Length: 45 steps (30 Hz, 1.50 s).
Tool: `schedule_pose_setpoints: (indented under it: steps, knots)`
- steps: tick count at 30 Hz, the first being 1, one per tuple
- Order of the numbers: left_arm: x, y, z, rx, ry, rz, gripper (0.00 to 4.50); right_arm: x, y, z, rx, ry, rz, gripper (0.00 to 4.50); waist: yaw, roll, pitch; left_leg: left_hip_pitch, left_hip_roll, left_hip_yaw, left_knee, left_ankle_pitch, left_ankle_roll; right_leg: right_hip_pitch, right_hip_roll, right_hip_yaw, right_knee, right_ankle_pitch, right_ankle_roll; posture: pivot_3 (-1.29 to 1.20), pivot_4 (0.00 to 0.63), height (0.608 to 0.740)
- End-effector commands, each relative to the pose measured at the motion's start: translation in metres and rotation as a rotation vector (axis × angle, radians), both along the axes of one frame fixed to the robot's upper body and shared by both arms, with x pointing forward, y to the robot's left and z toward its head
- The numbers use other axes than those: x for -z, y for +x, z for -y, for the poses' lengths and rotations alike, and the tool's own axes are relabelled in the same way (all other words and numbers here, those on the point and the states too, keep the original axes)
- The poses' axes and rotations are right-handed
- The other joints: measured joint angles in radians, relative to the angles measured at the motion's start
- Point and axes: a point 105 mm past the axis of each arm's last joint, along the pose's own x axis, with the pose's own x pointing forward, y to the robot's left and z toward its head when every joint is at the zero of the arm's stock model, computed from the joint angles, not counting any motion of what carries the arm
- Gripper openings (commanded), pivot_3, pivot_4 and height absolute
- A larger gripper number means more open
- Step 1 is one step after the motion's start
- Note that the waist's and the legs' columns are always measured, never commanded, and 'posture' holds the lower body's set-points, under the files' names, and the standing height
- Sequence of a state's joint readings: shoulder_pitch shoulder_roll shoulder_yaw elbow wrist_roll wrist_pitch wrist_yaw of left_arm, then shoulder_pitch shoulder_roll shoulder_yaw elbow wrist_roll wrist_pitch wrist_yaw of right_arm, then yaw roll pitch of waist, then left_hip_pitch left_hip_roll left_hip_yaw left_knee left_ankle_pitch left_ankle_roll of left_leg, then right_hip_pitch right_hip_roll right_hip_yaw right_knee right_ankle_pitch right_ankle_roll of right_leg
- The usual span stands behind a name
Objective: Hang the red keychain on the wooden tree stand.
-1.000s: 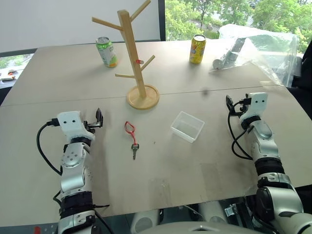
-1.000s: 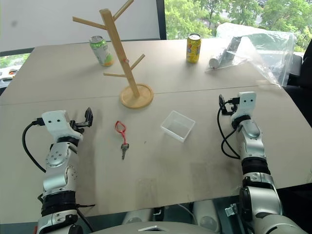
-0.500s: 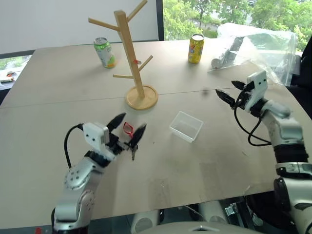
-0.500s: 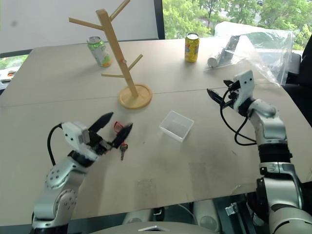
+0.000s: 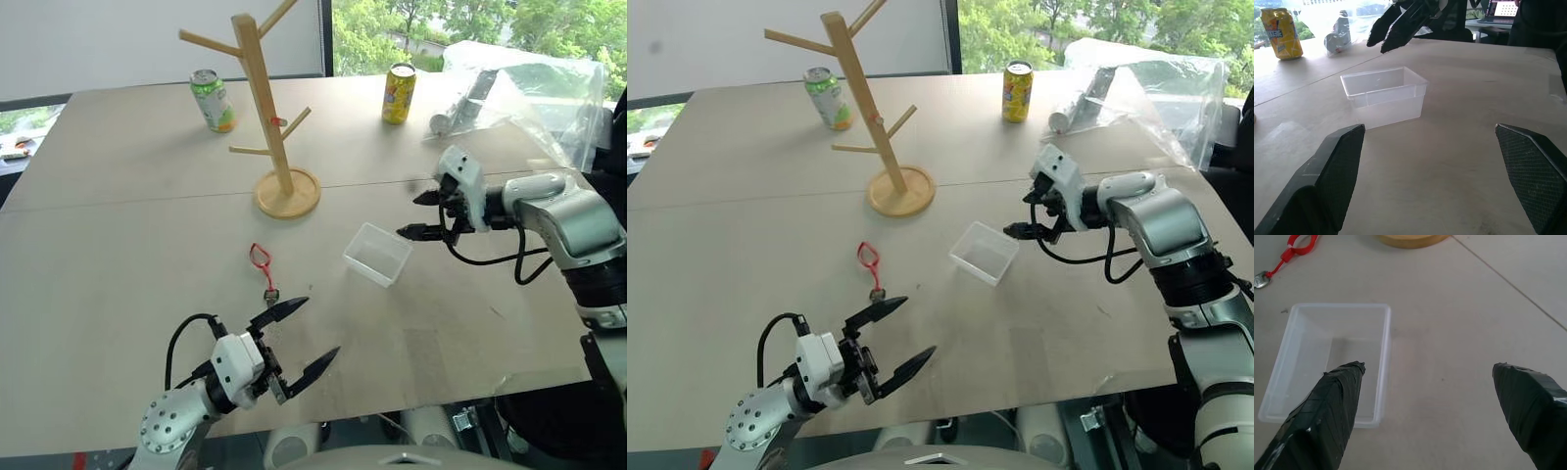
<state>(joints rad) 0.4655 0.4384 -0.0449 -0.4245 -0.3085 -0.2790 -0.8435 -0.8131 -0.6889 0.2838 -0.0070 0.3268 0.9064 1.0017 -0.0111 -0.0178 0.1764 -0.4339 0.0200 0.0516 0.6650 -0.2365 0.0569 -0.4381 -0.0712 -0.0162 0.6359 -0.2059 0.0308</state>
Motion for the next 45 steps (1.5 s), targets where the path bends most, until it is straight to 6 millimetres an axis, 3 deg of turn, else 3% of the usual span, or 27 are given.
schedule_pose_setpoints:
  steps: [1,13,19,23,28,34,36,39,42,45]
  knots:
    - [-0.007,-0.003,0.008,0.010,-0.013,0.035,4.43,-0.008,-0.006,-0.014,-0.053,-0.026,0.017,4.50,0.000,0.000,0.000,0.000,0.000,0.000,0.000,0.000,0.000,0.000,0.000,0.000,0.000,0.000,0.000,0.00,0.150,0.740]
    - [-0.020,0.003,0.023,0.013,-0.022,0.020,4.43,0.013,-0.001,-0.044,-0.054,-0.054,-0.072,4.50,-0.001,0.000,0.000,0.001,0.000,0.000,0.003,0.000,0.000,0.000,0.006,-0.001,0.004,0.000,0.000,0.00,0.150,0.740]
    - [-0.025,0.005,0.026,-0.002,-0.026,0.026,4.43,0.026,0.006,-0.045,0.003,-0.072,-0.136,4.50,-0.001,0.000,0.000,0.001,0.000,0.000,0.003,0.000,0.000,0.000,0.007,0.000,0.005,0.000,0.000,0.00,0.150,0.740]
    - [-0.026,0.005,0.028,-0.006,-0.026,0.028,4.50,0.030,0.011,-0.042,0.028,-0.084,-0.147,2.67,-0.001,0.000,0.000,0.001,0.000,0.000,0.003,0.000,0.000,0.000,0.007,0.000,0.005,0.000,0.000,0.00,0.150,0.740]
    - [-0.026,0.006,0.028,-0.011,-0.025,0.029,4.50,0.028,0.014,-0.042,0.040,-0.075,-0.138,0.05,-0.002,0.000,0.000,0.001,0.000,0.000,0.003,0.000,0.000,0.000,0.007,0.000,0.005,0.000,0.001,0.00,0.150,0.740]
    - [-0.023,0.008,0.026,-0.014,-0.023,0.030,4.50,0.009,0.031,-0.037,0.129,-0.003,-0.070,0.02,-0.002,0.000,0.000,0.001,0.000,0.000,0.003,0.000,0.000,0.000,0.007,0.000,0.005,0.000,0.001,0.00,0.150,0.740]
    - [-0.023,0.010,0.025,-0.023,-0.024,0.034,4.50,-0.007,0.050,-0.026,0.261,0.108,-0.090,0.02,-0.002,0.000,0.000,0.001,0.000,0.000,0.004,0.000,0.000,0.000,0.008,0.000,0.006,0.000,0.001,0.00,0.150,0.740]
    - [-0.023,0.012,0.024,-0.034,-0.030,0.036,4.50,-0.025,0.084,0.016,0.518,0.227,-0.063,0.02,0.001,0.000,0.000,0.001,0.000,0.000,0.004,0.000,0.000,0.000,0.008,0.000,0.006,0.000,0.001,0.00,0.150,0.740]
    - [-0.023,0.013,0.024,-0.036,-0.034,0.037,4.50,-0.034,0.107,0.081,0.824,0.317,-0.034,0.02,0.009,0.000,0.000,0.001,-0.001,0.001,0.004,0.000,0.000,0.000,0.007,0.000,0.005,0.000,0.001,0.00,0.150,0.740]
    - [-0.021,0.013,0.025,-0.034,-0.036,0.037,4.50,-0.036,0.110,0.134,1.061,0.391,-0.021,0.02,0.008,0.000,0.000,0.001,-0.001,0.003,0.003,0.000,0.000,0.000,0.007,0.002,0.004,0.000,0.001,0.00,0.150,0.740]
